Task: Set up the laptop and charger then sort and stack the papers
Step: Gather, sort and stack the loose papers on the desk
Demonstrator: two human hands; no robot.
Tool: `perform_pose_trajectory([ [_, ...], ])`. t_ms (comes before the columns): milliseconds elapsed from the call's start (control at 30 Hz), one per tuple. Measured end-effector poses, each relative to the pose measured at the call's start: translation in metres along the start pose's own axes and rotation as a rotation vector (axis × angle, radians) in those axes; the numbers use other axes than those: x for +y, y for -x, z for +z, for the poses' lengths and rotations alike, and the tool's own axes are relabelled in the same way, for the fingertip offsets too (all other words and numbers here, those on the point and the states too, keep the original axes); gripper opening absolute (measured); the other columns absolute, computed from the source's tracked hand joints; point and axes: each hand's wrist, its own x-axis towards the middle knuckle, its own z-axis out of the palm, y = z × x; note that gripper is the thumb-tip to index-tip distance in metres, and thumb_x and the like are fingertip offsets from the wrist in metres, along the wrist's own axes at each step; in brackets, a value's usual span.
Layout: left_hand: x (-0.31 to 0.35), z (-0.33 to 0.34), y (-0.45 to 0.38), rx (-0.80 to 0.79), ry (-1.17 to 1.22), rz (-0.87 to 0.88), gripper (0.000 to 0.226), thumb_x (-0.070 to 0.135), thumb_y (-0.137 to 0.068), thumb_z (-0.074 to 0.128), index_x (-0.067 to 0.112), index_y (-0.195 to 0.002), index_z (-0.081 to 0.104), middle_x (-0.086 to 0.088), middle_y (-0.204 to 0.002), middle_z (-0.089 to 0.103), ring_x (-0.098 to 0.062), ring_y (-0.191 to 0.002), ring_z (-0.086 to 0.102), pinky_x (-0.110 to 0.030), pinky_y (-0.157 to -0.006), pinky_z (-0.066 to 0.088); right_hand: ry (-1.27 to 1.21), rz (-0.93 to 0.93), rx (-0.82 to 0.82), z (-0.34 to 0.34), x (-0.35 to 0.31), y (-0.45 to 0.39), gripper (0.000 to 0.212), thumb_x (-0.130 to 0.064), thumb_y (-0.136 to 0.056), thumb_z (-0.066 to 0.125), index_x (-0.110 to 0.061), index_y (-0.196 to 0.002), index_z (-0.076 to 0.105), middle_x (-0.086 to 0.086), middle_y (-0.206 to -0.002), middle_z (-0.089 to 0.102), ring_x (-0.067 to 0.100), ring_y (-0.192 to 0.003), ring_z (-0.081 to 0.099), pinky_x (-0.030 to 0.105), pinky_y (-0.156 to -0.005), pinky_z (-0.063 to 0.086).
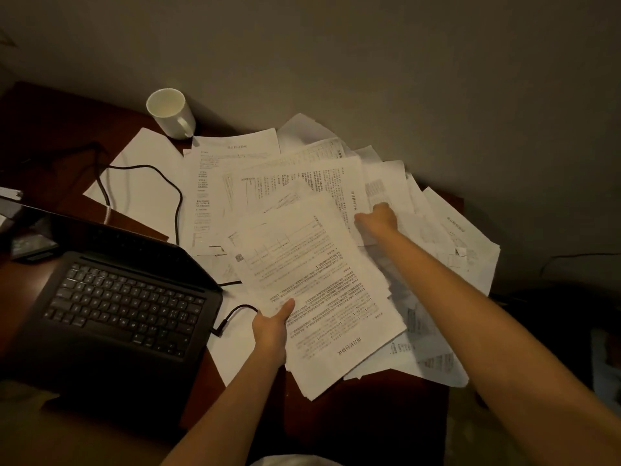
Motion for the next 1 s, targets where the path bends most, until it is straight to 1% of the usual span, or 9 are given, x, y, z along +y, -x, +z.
perform_pose_trajectory([
  [67,0.001,0.002,0.0,0.018,0.012,0.0,0.044,0.004,-0.083,0.07,0.009,-0.125,0.058,-0.009,-0.111,0.069,-0.026,-0.099,0.066,-0.045,-0.087,0.053,-0.134,0.045,-0.027,-0.002,-0.009,-0.011,0.039,-0.017,-0.085,0.065,-0.004,-0.121,0.058,0.009,-0.118,0.064,0.019,-0.087,0.06,0.011,-0.048,0.045],
  [200,0.0,0.003,-0.004,0.039,0.013,-0.005,0.045,0.002,-0.082,0.07,0.009,-0.124,0.057,-0.008,-0.111,0.069,-0.027,-0.1,0.066,-0.048,-0.09,0.052,-0.198,0.025,-0.179,-0.001,-0.029,-0.028,0.046,-0.021,-0.084,0.071,-0.004,-0.125,0.058,0.008,-0.126,0.061,0.021,-0.11,0.059,0.019,-0.081,0.044],
  [267,-0.001,0.003,-0.006,0.051,0.014,-0.009,0.043,0.002,-0.082,0.07,0.01,-0.123,0.058,-0.008,-0.111,0.069,-0.027,-0.1,0.066,-0.049,-0.09,0.052,-0.199,0.001,-0.201,0.003,-0.036,-0.034,0.046,-0.021,-0.083,0.071,-0.006,-0.125,0.059,0.007,-0.126,0.061,0.019,-0.108,0.059,0.02,-0.083,0.044],
  [400,-0.001,0.005,-0.004,0.054,0.017,-0.005,0.039,0.001,-0.083,0.069,0.012,-0.118,0.058,-0.006,-0.107,0.069,-0.023,-0.095,0.067,-0.042,-0.085,0.053,-0.192,-0.01,-0.168,0.006,-0.045,-0.038,0.042,-0.013,-0.082,0.071,-0.004,-0.122,0.061,0.008,-0.125,0.062,0.02,-0.106,0.06,0.017,-0.076,0.046],
  [500,0.0,0.005,-0.003,0.067,0.006,-0.003,0.038,0.001,-0.082,0.07,0.012,-0.117,0.058,-0.006,-0.107,0.069,-0.023,-0.095,0.067,-0.045,-0.087,0.053,-0.295,-0.025,-0.283,0.003,-0.052,-0.032,0.045,0.001,-0.085,0.065,0.005,-0.128,0.052,0.014,-0.129,0.057,0.02,-0.106,0.057,0.005,-0.055,0.046],
  [600,0.001,0.006,-0.002,0.064,-0.002,0.002,0.039,0.001,-0.082,0.07,0.011,-0.118,0.058,-0.006,-0.107,0.069,-0.023,-0.095,0.067,-0.044,-0.087,0.053,-0.232,-0.029,-0.357,-0.003,-0.055,-0.027,0.045,-0.003,-0.087,0.064,0.003,-0.129,0.05,0.011,-0.131,0.056,0.021,-0.116,0.055,0.011,-0.074,0.044],
  [800,0.001,0.005,0.0,0.039,-0.009,0.013,0.043,0.003,-0.082,0.071,0.011,-0.122,0.058,-0.007,-0.111,0.069,-0.024,-0.099,0.066,-0.046,-0.091,0.052,-0.099,-0.265,0.132,-0.016,-0.058,-0.017,0.03,-0.015,-0.09,0.06,-0.003,-0.118,0.062,0.013,-0.11,0.066,0.026,-0.099,0.064,0.033,-0.087,0.052],
  [867,0.001,0.006,0.002,0.031,-0.011,0.021,0.044,0.003,-0.082,0.071,0.011,-0.123,0.058,-0.007,-0.112,0.069,-0.026,-0.102,0.065,-0.048,-0.093,0.051,-0.079,-0.327,0.22,-0.027,-0.056,-0.01,0.024,-0.018,-0.092,0.057,-0.005,-0.111,0.065,0.013,-0.1,0.069,0.026,-0.089,0.066,0.041,-0.08,0.056],
  [1000,0.004,0.007,0.007,0.027,0.0,0.015,0.049,0.007,-0.079,0.075,0.012,-0.125,0.058,-0.008,-0.114,0.069,-0.028,-0.103,0.066,-0.053,-0.093,0.05,-0.141,-0.429,0.358,-0.048,-0.04,0.019,0.02,-0.011,-0.094,0.052,-0.007,-0.106,0.067,0.012,-0.099,0.068,0.026,-0.09,0.066,0.039,-0.078,0.057],
])
